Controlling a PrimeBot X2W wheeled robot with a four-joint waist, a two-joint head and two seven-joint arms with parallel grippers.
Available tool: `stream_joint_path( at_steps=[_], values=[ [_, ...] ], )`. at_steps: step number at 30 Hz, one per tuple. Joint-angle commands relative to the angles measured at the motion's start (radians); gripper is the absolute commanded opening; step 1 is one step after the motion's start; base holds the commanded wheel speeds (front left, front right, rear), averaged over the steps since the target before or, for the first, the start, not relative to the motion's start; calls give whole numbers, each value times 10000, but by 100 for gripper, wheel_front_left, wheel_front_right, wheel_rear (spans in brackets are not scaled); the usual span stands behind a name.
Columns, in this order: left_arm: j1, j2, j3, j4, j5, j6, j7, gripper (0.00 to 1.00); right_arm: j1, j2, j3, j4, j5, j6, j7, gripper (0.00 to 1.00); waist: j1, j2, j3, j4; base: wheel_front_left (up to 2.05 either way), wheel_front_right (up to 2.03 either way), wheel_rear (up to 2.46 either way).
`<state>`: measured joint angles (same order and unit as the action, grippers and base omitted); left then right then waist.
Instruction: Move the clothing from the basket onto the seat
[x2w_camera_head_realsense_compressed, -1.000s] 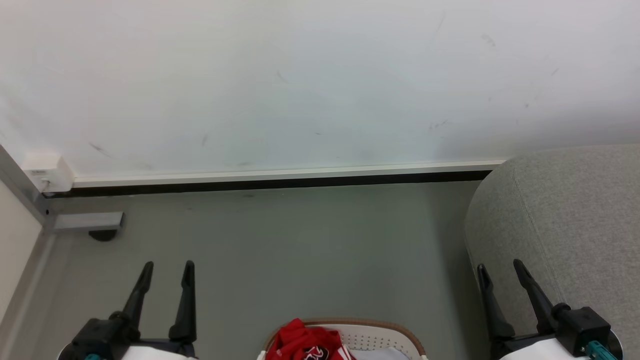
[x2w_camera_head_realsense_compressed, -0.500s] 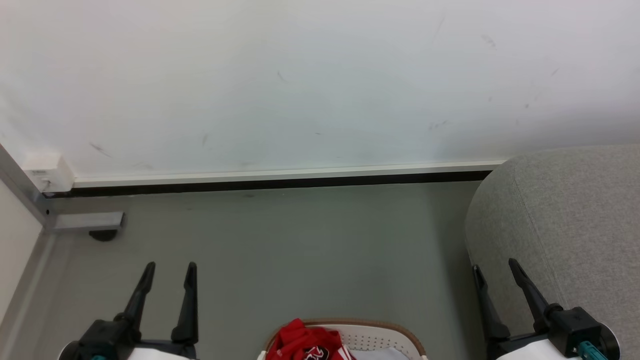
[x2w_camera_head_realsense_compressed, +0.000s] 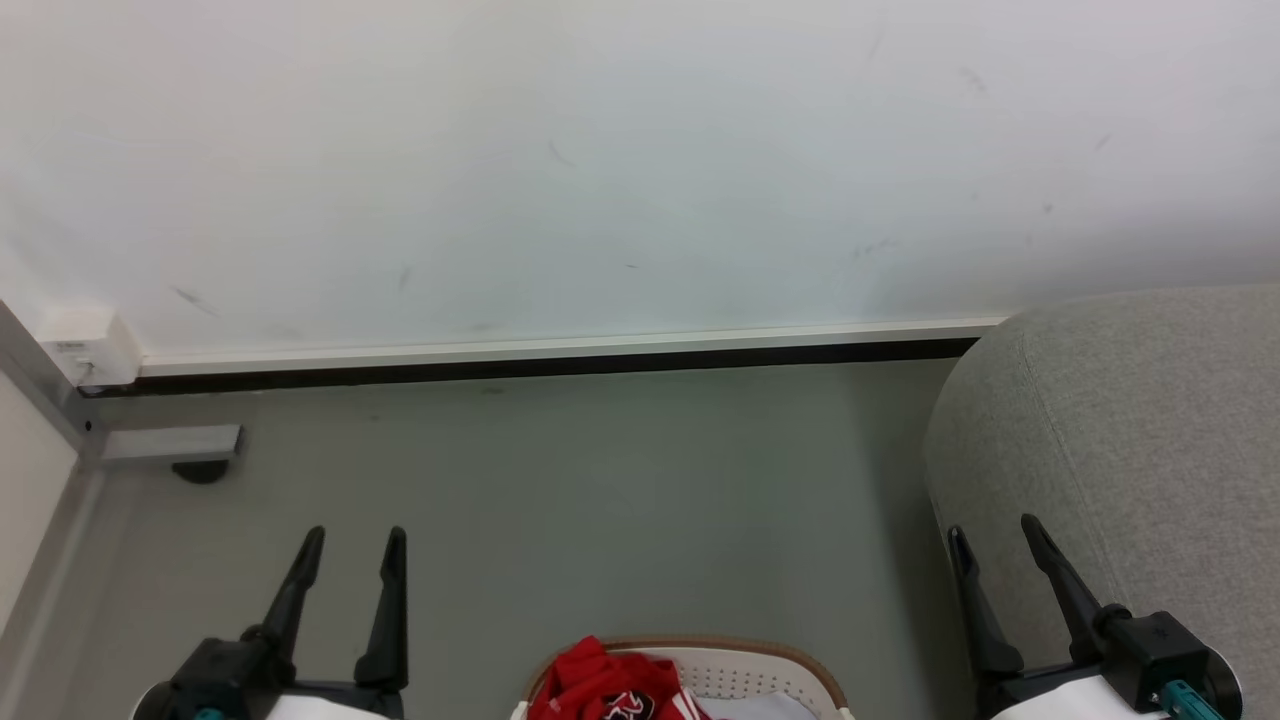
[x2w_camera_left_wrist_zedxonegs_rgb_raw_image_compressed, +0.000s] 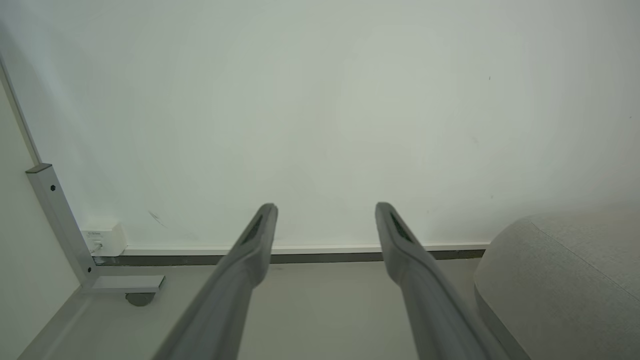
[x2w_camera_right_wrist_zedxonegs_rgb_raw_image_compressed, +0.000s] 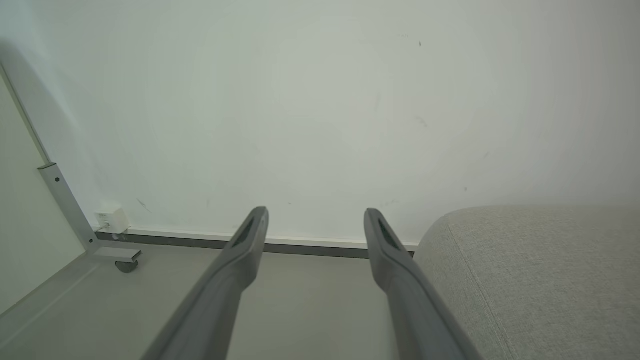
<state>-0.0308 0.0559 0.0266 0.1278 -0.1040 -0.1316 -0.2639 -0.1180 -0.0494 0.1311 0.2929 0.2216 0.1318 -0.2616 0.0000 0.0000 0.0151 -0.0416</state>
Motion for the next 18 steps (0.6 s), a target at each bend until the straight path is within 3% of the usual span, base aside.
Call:
stream_joint_path(
  at_steps=[1,13,18],
  values=[
    [-45,17,-21,64,-128,13,-9,100,-83,2,-18,-5,50,-21,-29,100,0,0,28,-41,0,0,0],
    [-654,215,-781,514,-246,13,-8,100,-331,-5,-543,-457,359,-21,-24,100,0,0,920,-804,0,0,0],
    [-1038,622,-1627,1391,-101,13,-8,100,-484,-5,-588,-593,431,-21,-24,100,0,0,1372,-1159,0,0,0]
  ],
)
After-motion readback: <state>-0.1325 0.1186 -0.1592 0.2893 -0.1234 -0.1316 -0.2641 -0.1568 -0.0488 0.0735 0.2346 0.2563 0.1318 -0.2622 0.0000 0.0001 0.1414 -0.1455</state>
